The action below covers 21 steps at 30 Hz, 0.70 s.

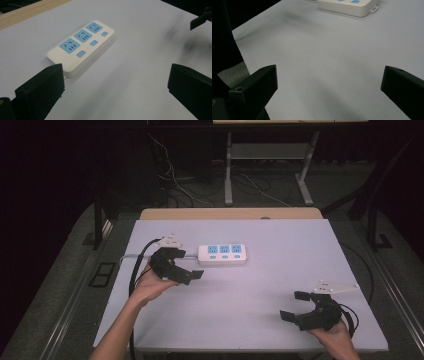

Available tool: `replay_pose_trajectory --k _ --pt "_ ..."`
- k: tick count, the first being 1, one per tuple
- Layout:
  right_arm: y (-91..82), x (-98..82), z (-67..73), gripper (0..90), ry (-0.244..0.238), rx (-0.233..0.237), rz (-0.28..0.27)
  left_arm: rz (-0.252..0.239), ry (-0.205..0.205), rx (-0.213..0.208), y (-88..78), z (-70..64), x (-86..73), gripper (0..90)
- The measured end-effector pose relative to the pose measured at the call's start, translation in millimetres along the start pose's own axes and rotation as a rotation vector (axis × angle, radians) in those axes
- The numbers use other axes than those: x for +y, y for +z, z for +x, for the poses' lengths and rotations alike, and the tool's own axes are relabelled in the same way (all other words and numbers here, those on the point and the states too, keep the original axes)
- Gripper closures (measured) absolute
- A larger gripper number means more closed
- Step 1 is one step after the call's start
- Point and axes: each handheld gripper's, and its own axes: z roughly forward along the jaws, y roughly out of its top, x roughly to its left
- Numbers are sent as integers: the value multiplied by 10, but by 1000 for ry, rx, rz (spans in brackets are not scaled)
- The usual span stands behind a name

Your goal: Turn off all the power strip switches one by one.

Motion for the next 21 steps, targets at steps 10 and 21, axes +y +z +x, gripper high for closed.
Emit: replay_pose_trajectory --k 10,21 --pt "-10 -10 -10 6 6 -4 -3 43 14 9 114 112 148 0" --pt "-6 -14 -13 5 6 -4 1 92 37 9 259 182 307 0"
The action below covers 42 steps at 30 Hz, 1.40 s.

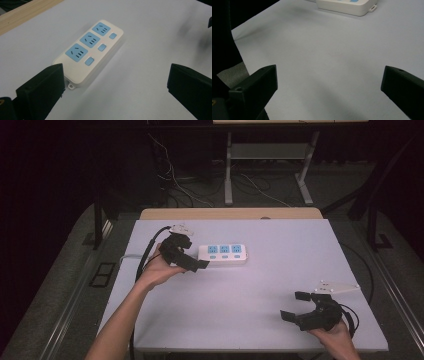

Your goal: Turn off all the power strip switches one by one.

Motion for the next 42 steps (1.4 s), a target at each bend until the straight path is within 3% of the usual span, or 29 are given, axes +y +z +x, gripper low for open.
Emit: replay_pose_trajectory --k 14,26,29,30,32,36,42 --pt "-20 -4 -22 5 -1 -2 -4 44 20 21 115 167 283 47" --pt "-22 -9 -35 6 0 -3 3 48 12 20 264 261 377 147" --pt "-23 -10 -37 6 1 -2 3 49 17 36 295 275 377 260" --pt "-23 -10 -37 6 1 -2 3 46 17 38 307 283 375 260" --pt "-28 -12 -36 6 -1 -6 5 50 16 38 328 293 369 366" --pt "-34 -16 -37 6 -6 -10 10 45 18 44 391 307 356 441" --pt "-46 -17 -47 6 -10 -16 2 36 31 36 501 320 345 637"
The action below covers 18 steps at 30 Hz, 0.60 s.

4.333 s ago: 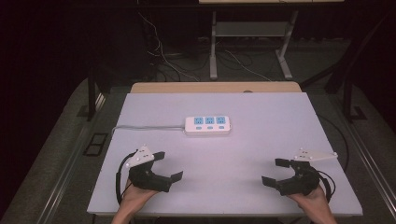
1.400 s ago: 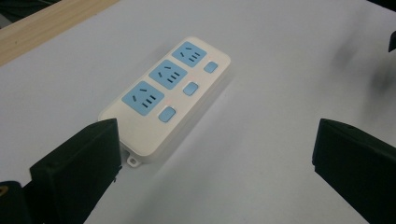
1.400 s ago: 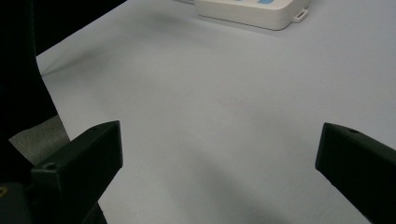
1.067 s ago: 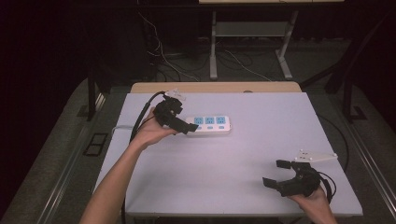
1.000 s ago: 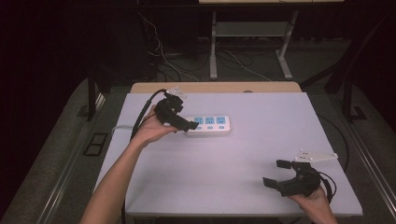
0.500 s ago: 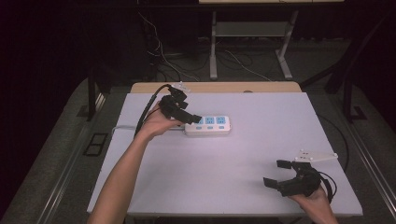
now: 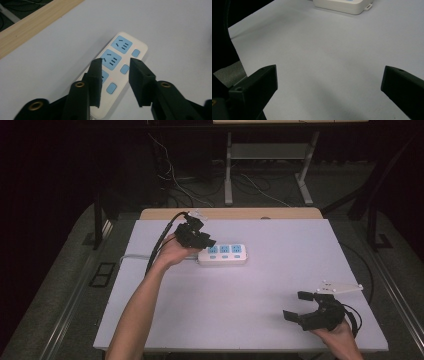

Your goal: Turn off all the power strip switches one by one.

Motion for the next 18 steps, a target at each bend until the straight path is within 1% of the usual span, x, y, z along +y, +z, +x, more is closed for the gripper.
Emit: replay_pose_trajectory --k 5,10,14,15,18 --pt "-7 1 -1 6 0 -2 -4 21 1 -5 140 7 -18 760" --pt "-9 -2 -8 6 -1 0 -6 37 -4 -22 244 4 -30 890" --pt "-26 4 -2 6 -1 -7 -17 71 -1 -18 326 14 -57 892" --pt "-32 3 -5 6 0 -9 -20 78 -7 -18 345 16 -66 893" --pt "-38 2 -9 6 1 -10 -20 98 -8 -20 396 32 -99 893"
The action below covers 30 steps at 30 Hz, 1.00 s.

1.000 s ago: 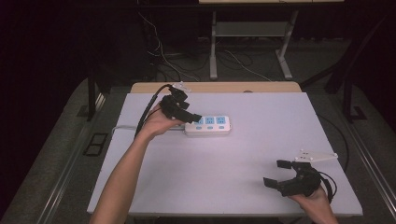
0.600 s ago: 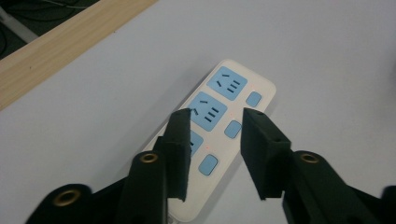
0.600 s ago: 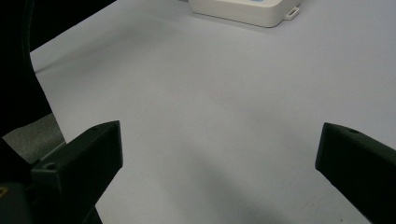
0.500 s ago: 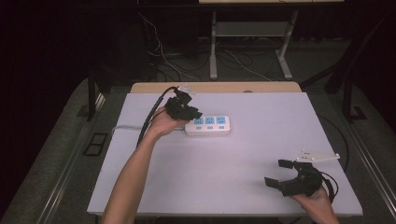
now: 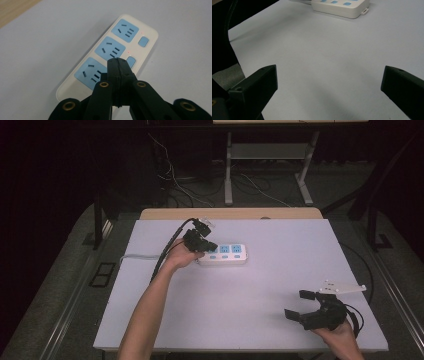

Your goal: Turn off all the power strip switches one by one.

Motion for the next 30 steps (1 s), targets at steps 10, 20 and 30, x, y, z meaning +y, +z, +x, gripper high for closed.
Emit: replay_pose_trajectory --k 10,20,30 --pt "0 -2 -7 6 2 1 1 38 -3 -10 107 26 -68 893" --pt "8 2 -8 6 -1 1 0 62 6 -11 160 5 -91 893" --pt "9 -1 -15 6 4 3 6 58 15 -4 178 7 -104 894"
